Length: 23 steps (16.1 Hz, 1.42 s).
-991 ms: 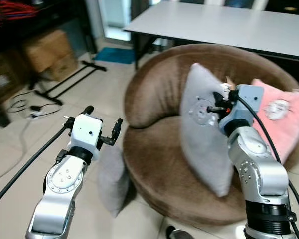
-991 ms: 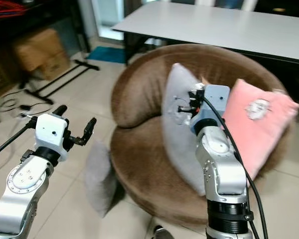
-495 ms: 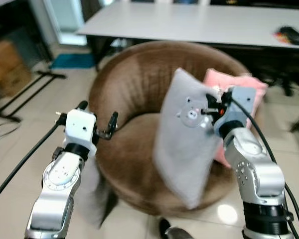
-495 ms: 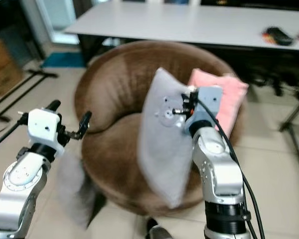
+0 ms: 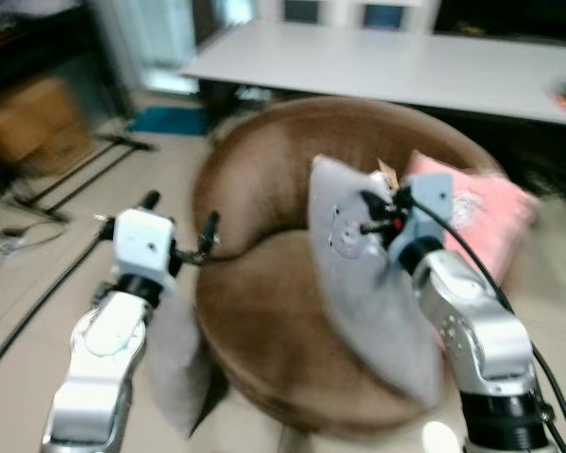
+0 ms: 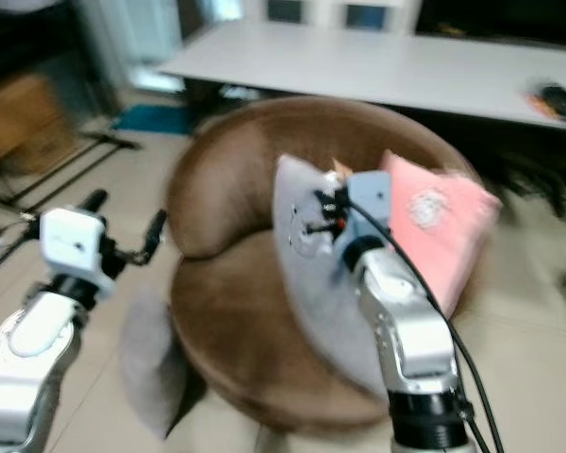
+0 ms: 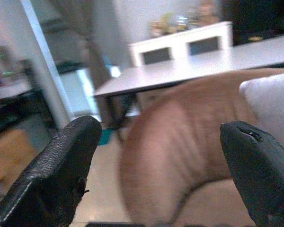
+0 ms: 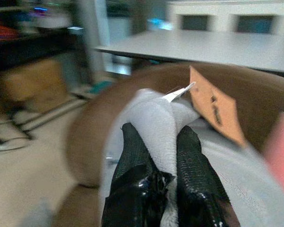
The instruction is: Move the pillow to the sofa from floor
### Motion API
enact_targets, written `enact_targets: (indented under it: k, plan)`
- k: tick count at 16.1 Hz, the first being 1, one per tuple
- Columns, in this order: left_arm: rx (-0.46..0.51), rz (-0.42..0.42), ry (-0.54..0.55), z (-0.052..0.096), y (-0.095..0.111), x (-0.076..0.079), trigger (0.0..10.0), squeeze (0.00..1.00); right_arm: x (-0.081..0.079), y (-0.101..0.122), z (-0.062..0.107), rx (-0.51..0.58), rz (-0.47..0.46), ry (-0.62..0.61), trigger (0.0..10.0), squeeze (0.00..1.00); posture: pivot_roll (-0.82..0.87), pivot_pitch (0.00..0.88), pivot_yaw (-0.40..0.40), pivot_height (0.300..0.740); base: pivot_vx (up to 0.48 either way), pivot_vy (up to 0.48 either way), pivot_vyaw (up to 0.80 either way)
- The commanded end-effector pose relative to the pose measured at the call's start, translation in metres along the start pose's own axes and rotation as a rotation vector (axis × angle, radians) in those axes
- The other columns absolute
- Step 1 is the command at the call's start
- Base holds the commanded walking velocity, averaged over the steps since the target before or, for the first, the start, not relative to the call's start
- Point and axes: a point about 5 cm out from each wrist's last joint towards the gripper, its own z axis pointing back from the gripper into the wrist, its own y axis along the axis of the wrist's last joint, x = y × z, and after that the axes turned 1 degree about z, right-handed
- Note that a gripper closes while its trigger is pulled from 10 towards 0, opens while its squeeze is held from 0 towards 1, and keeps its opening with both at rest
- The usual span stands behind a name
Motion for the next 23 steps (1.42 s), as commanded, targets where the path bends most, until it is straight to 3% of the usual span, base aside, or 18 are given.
enact_targets:
  k: [1, 9, 11, 14, 16, 20, 23]
  plan:
    - [-0.008, -0.002, 0.008, 0.001, -0.001, -0.002, 10.0, 0.0, -0.01, 0.015, -0.001, 0.076, 0.01, 0.057, 10.0, 0.0, 0.01, 0.0, 0.005, 0.74, 0.266, 0.0, 0.0]
    - [-0.036, -0.041, -0.055, 0.007, -0.003, -0.001, 10.0, 0.0, -0.009, 0.015, -0.002, 0.071, -0.001, 0.055, 10.0, 0.0, 0.01, 0.0, 0.0, 0.74, 0.274, 0.0, 0.0]
    - [-0.122, -0.033, -0.208, 0.015, -0.013, 0.009, 10.0, 0.0, -0.013, 0.007, -0.003, -0.017, 0.023, 0.086, 10.0, 0.0, 0.01, 0.0, 0.003, 0.74, 0.0, 0.0, 0.0]
    - [-0.179, -0.05, -0.281, 0.023, -0.019, 0.007, 10.0, 0.0, -0.017, 0.005, -0.006, -0.057, -0.029, 0.101, 10.0, 0.0, 0.01, 0.0, -0.001, 0.74, 0.0, 0.0, 0.0]
    - [-0.226, -0.053, -0.343, 0.03, -0.021, 0.0, 10.0, 0.0, -0.01, 0.0, -0.023, -0.121, -0.144, 0.009, 10.0, 0.0, 0.02, 0.0, -0.004, 0.74, 0.0, 0.0, 0.0]
    - [-0.234, -0.079, -0.423, 0.028, -0.02, 0.001, 10.0, 0.0, 0.01, 0.005, -0.057, -0.125, -0.186, -0.119, 10.0, 0.0, 0.03, 0.0, -0.007, 0.74, 0.0, 0.0, 0.0]
    - [-0.244, -0.062, -0.503, 0.031, -0.017, 0.005, 10.0, 0.0, 0.037, 0.002, -0.081, -0.135, -0.226, -0.237, 10.0, 0.0, 0.04, 0.0, -0.007, 0.74, 0.0, 0.0, 0.0]
